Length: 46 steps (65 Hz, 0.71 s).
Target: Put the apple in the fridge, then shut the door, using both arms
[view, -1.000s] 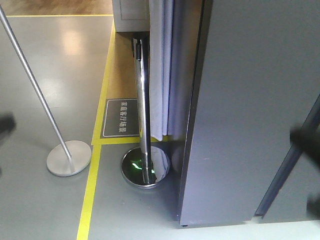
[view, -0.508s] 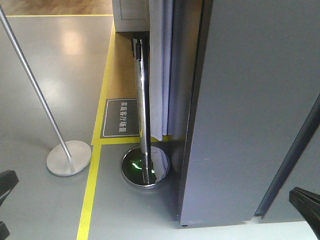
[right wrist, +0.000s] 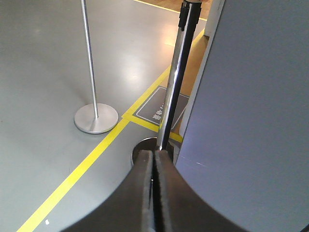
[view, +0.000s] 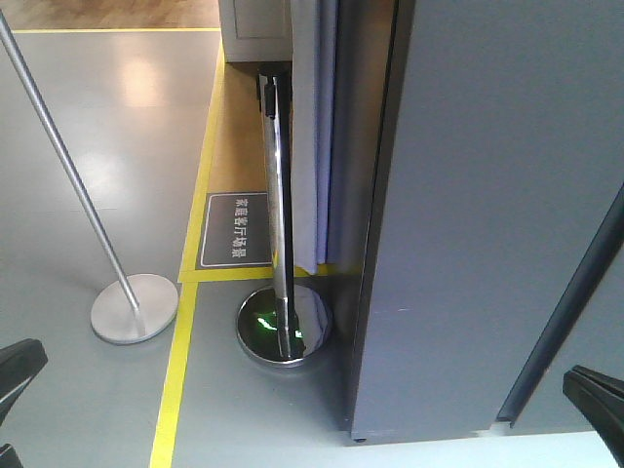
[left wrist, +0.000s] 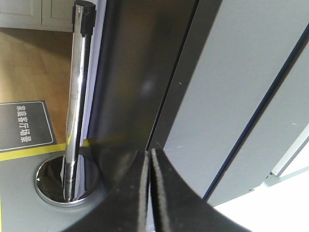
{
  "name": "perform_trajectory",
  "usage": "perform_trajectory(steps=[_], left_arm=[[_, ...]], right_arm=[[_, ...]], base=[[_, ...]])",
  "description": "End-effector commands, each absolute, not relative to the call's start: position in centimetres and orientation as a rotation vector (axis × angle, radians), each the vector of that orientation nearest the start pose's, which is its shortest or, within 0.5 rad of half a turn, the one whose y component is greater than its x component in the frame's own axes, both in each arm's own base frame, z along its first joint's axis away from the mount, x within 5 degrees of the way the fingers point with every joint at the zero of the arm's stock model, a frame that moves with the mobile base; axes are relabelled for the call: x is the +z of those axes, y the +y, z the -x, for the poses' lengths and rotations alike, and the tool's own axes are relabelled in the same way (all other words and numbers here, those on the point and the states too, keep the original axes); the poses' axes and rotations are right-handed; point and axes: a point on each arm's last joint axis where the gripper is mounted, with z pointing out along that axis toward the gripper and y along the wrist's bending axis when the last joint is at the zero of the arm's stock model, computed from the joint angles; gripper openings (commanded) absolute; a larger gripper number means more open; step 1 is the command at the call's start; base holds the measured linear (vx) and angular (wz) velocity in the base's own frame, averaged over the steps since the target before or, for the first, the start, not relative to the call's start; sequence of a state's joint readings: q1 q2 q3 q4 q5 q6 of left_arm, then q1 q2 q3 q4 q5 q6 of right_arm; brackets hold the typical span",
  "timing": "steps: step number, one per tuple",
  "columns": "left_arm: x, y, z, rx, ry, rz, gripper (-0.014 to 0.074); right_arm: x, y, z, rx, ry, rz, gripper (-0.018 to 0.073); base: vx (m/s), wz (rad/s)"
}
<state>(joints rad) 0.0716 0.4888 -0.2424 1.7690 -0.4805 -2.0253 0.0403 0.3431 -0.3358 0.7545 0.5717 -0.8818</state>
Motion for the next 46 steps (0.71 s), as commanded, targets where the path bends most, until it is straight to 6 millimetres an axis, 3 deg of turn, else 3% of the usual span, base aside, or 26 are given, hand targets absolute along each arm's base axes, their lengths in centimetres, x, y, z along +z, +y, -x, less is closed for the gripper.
perform_trajectory(steps=[1, 11, 17, 38, 46], left_arm=[[25.7, -3.3, -10.3, -0.520, 1.821, -0.058, -0.0008], [25.7, -3.4, -10.2, -0.537, 1.821, -0.055, -0.0008], [26.1, -3.4, -10.3, -0.634, 1.792, 0.049, -0.0008], [28.3, -1.7, -11.0, -1.120, 1.422, 0.773, -0.0008], [28.3, -1.1, -11.0, -1.216, 1.308, 0.958, -0.0008]], right_arm=[[27.9, 3.5, -7.6, 0.240, 1.793, 0.446, -0.0003], [27.9, 3.5, -7.6, 0.240, 1.793, 0.446, -0.0003], [27.9, 3.5, -7.6, 0.240, 1.793, 0.446, -0.0003], [27.9, 3.5, -7.5, 0.241, 1.794, 0.447, -0.0003], [27.9, 3.5, -7.5, 0.241, 1.794, 0.447, -0.0003]], base=[[0.00, 0.00], [0.00, 0.00], [0.00, 0.00], [0.00, 0.00], [0.00, 0.00]])
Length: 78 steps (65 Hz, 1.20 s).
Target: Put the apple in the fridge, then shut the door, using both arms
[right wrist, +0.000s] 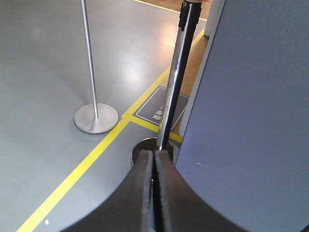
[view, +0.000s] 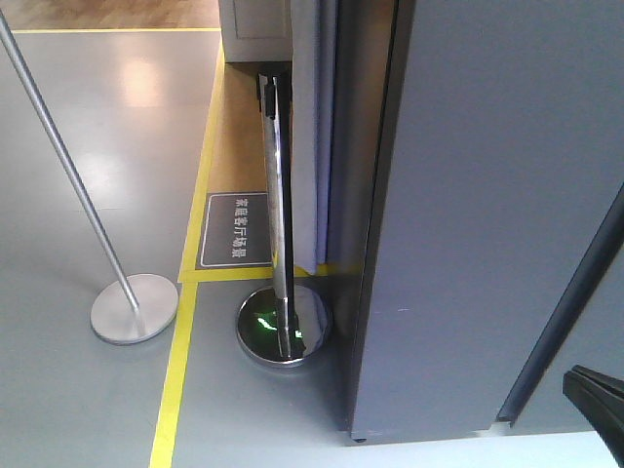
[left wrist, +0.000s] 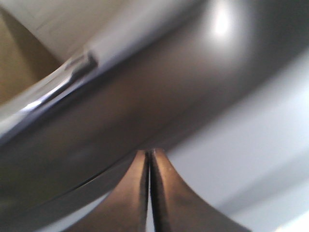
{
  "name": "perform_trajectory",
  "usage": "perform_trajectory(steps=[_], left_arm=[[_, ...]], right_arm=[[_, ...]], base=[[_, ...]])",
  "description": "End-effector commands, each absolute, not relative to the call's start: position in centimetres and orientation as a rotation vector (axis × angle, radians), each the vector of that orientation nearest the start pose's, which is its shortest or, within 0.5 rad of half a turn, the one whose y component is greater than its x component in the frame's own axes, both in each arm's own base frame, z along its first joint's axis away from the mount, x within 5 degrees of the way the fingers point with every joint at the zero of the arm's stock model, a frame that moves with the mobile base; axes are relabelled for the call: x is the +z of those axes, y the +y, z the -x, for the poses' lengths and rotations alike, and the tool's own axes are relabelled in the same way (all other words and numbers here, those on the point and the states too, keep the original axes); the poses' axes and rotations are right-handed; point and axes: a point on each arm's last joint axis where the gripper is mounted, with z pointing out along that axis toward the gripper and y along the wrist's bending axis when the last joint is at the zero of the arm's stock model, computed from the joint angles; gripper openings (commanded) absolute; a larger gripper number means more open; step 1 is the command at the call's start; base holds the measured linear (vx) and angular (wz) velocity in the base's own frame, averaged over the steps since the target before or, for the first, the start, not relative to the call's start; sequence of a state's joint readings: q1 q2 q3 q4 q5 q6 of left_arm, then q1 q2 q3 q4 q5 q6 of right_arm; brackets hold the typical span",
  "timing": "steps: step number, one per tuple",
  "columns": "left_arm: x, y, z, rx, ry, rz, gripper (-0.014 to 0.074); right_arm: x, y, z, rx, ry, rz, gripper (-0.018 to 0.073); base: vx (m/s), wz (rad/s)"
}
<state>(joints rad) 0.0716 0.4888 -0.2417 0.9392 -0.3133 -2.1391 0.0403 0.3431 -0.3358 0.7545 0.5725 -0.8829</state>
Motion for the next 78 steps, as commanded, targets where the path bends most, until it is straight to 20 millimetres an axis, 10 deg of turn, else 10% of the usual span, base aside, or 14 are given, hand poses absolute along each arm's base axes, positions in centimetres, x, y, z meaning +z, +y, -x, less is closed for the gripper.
perform_trajectory(steps=[1, 29, 48, 78], left_arm=[[28.2, -1.0, -11.1, -1.209, 1.305, 0.967, -0.0008], [25.8, 0.2, -9.8, -0.238, 1.556, 0.258, -0.0008], [20.7, 0.1, -7.3, -0.133, 1.581, 0.174, -0.0008], [19.4, 0.9, -5.4, -0.001, 1.654, 0.205, -0.0008]], right_arm=[[27.9, 3.5, -7.5, 0.241, 1.794, 0.447, -0.0003], [27.9, 3.5, -7.5, 0.241, 1.794, 0.447, -0.0003], [27.9, 3.5, -7.6, 0.240, 1.793, 0.446, -0.0003], [27.8, 3.6, -7.5, 0.244, 1.796, 0.450, -0.0003]], base=[[0.00, 0.00], [0.00, 0.00], [0.00, 0.00], [0.00, 0.00]])
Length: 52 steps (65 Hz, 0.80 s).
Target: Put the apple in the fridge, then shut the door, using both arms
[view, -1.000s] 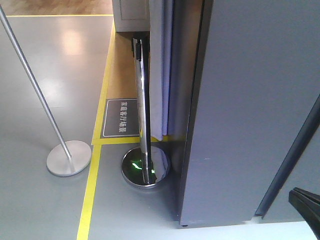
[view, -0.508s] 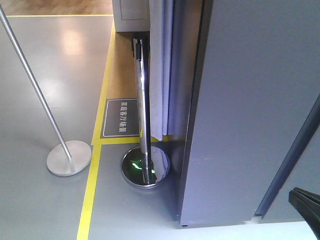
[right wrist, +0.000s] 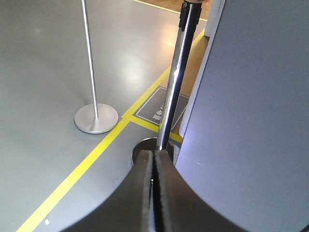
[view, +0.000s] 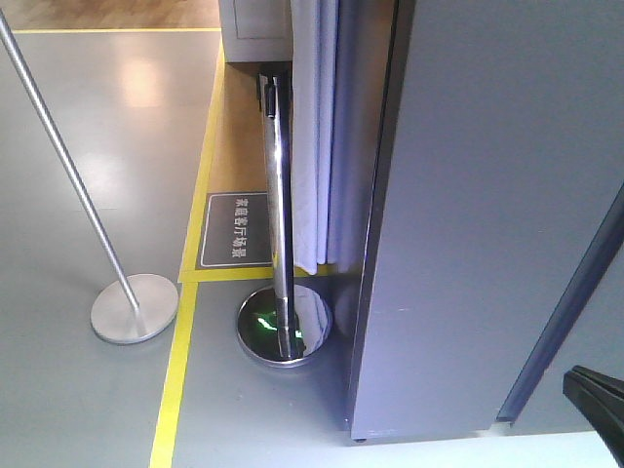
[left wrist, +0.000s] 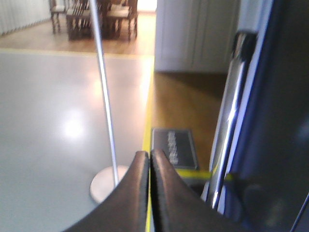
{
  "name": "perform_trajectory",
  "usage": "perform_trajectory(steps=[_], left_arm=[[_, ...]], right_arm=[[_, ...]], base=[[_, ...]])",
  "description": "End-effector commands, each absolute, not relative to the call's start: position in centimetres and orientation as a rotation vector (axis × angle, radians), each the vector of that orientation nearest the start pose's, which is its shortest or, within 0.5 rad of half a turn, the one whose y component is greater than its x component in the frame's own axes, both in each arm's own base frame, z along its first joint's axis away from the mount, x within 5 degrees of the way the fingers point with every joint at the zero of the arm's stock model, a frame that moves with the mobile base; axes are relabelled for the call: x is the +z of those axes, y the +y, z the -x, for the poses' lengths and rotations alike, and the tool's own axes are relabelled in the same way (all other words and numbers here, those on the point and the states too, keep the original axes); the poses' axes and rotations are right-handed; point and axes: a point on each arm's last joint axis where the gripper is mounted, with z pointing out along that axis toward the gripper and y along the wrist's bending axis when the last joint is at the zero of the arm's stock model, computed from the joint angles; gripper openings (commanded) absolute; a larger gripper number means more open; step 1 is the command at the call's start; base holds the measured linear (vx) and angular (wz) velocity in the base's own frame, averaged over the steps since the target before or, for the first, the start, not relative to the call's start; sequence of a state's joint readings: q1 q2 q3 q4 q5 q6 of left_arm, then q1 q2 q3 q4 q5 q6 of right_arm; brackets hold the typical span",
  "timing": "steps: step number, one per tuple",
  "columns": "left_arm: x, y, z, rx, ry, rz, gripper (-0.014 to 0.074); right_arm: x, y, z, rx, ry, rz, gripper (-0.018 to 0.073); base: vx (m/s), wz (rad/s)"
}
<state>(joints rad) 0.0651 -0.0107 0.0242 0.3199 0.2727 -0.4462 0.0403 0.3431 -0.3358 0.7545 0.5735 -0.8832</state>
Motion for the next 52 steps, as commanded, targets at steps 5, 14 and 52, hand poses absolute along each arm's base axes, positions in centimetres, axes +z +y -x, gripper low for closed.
perform_trajectory(steps=[5, 14, 52], left_arm=[[19.55, 0.86, -5.38, -0.006, 1.637, 0.199, -0.0008], [19.78, 0.79, -5.40, -0.004, 1.614, 0.182, -0.0008], [19.77, 0.83, -5.39, 0.001, 1.621, 0.186, -0.0008]], right_arm=[[27.84, 3.56, -7.53, 0.244, 1.796, 0.450, -0.0003], [27.84, 3.56, -7.53, 0.244, 1.796, 0.450, -0.0003], [27.76, 3.63, -7.47, 0.252, 1.804, 0.460, -0.0003]], base=[[0.00, 0.00], [0.00, 0.00], [0.00, 0.00]])
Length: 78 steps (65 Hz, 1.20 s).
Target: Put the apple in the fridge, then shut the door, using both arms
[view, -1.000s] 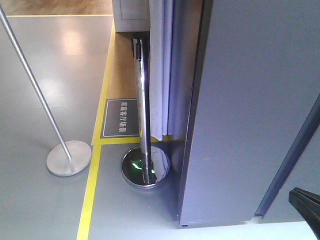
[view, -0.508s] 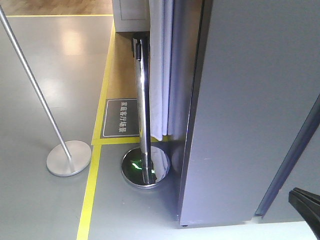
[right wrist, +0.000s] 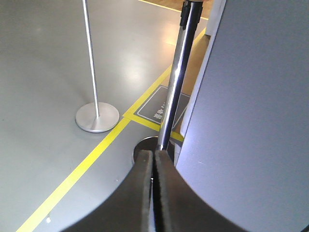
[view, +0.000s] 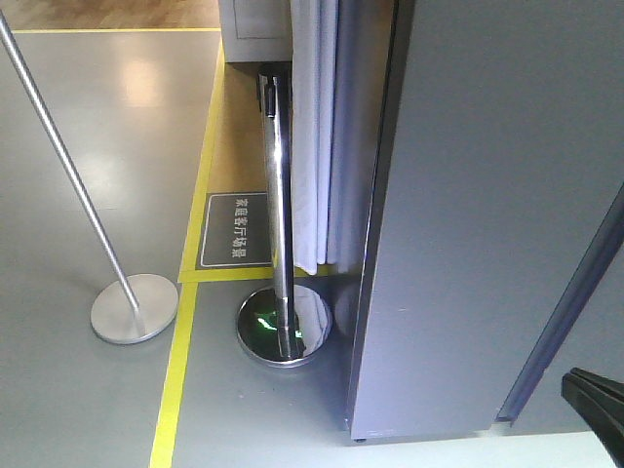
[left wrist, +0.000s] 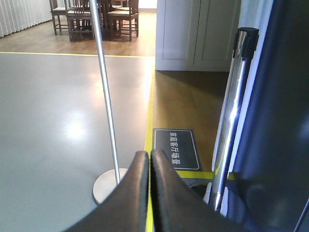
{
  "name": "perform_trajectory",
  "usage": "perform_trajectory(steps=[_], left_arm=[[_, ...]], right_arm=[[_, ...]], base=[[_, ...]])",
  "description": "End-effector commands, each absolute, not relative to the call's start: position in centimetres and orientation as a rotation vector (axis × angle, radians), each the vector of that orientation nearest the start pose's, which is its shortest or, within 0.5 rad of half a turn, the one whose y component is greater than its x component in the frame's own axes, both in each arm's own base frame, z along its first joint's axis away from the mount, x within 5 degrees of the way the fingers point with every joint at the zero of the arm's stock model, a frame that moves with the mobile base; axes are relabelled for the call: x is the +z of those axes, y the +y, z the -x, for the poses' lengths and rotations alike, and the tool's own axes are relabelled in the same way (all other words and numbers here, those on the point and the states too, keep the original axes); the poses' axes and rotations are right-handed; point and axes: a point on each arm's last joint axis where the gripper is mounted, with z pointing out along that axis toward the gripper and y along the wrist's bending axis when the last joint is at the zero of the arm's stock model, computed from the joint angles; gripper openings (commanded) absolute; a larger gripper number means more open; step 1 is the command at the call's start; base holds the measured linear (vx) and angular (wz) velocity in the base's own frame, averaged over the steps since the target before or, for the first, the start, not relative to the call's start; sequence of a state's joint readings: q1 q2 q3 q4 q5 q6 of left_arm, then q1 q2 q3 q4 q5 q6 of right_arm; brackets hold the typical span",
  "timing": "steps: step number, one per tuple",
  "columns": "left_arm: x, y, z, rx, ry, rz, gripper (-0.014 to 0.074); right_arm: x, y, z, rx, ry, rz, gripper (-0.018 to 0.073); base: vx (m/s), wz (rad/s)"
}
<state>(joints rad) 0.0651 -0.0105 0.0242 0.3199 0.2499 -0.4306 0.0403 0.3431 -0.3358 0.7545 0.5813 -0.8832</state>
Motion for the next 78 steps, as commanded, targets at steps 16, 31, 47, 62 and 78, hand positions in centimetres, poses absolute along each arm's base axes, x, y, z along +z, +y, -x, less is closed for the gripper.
perform_trajectory(steps=[16, 31, 47, 62, 78], left_arm=[[19.8, 0.8, -5.4, 0.002, 1.620, 0.187, -0.0008], [19.8, 0.8, -5.4, 0.002, 1.620, 0.187, -0.0008], [19.8, 0.8, -5.4, 0.002, 1.620, 0.187, -0.0008], [19.8, 0.8, -5.4, 0.002, 1.620, 0.187, -0.0008], [19.8, 0.8, -5.4, 0.002, 1.620, 0.187, -0.0008]], right_arm=[[27.8, 3.6, -7.5, 0.252, 1.804, 0.460, -0.0003], [27.8, 3.6, -7.5, 0.252, 1.804, 0.460, -0.0003], [28.0, 2.9, -7.8, 0.176, 1.785, 0.389, -0.0003], [27.8, 1.4, -7.7, 0.105, 1.835, 0.158, -0.0003], [27.7, 0.4, -7.3, 0.041, 1.768, 0.047, -0.0003]], base=[[0.00, 0.00], [0.00, 0.00], [0.00, 0.00], [0.00, 0.00], [0.00, 0.00]])
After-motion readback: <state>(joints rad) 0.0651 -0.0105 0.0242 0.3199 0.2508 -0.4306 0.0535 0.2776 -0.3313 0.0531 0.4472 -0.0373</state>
